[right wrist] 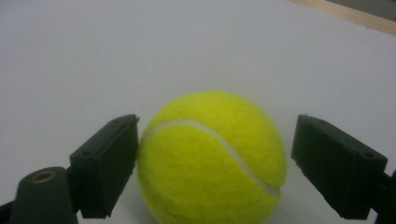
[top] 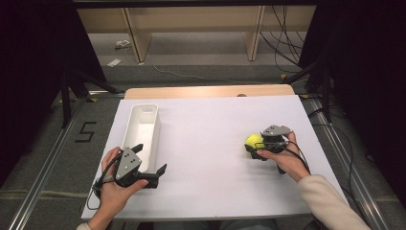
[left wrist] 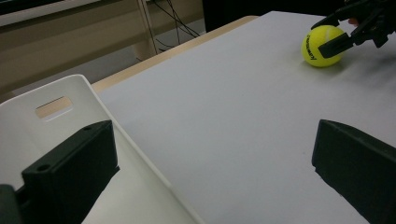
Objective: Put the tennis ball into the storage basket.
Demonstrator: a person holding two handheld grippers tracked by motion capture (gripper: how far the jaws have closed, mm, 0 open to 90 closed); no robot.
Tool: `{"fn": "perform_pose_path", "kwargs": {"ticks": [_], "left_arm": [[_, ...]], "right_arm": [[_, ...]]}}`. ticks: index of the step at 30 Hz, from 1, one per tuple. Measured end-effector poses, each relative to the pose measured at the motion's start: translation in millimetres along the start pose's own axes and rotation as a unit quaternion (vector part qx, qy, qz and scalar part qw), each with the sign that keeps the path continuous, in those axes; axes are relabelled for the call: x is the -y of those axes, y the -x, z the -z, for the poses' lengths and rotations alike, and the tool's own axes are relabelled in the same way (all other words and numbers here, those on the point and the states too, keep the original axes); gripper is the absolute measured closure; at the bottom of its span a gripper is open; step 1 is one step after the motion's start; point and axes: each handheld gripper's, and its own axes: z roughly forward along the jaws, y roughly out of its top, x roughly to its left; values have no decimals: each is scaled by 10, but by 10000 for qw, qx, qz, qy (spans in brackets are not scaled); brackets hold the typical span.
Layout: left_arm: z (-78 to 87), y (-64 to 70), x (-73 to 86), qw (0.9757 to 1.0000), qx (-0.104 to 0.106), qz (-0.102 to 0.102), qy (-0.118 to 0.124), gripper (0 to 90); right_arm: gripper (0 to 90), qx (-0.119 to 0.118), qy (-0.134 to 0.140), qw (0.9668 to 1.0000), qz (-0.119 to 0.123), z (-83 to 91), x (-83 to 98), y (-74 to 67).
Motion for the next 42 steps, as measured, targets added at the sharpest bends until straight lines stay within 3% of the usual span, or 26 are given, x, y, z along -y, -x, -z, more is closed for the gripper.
{"fn": "perform_pose_path", "kwargs": {"ticks": [14, 20, 27, 29, 30, 42], "left_arm": [[4, -4, 1, 10000, -5, 5, -2, 0], [3, 2, 9, 10000, -16, 93, 9, 0], [3, -2, 6, 10000, -3, 38, 6, 0], [3, 0, 9, 10000, -14, 86, 13, 0], [2, 72, 25, 9982, -6, 601, 25, 0], [4, 67, 29, 9982, -11, 600, 24, 0]], "right_arm": [[160, -59, -178, 9998, 30, -109, 17, 1], [191, -89, -244, 9997, 30, -127, 18, -2], [248, -82, -234, 9997, 44, -125, 11, -8], [251, -84, -238, 9997, 37, -122, 10, -7], [253, -87, -233, 9997, 28, -121, 9, -5], [256, -84, -124, 9999, 0, -77, -34, -2]]}}
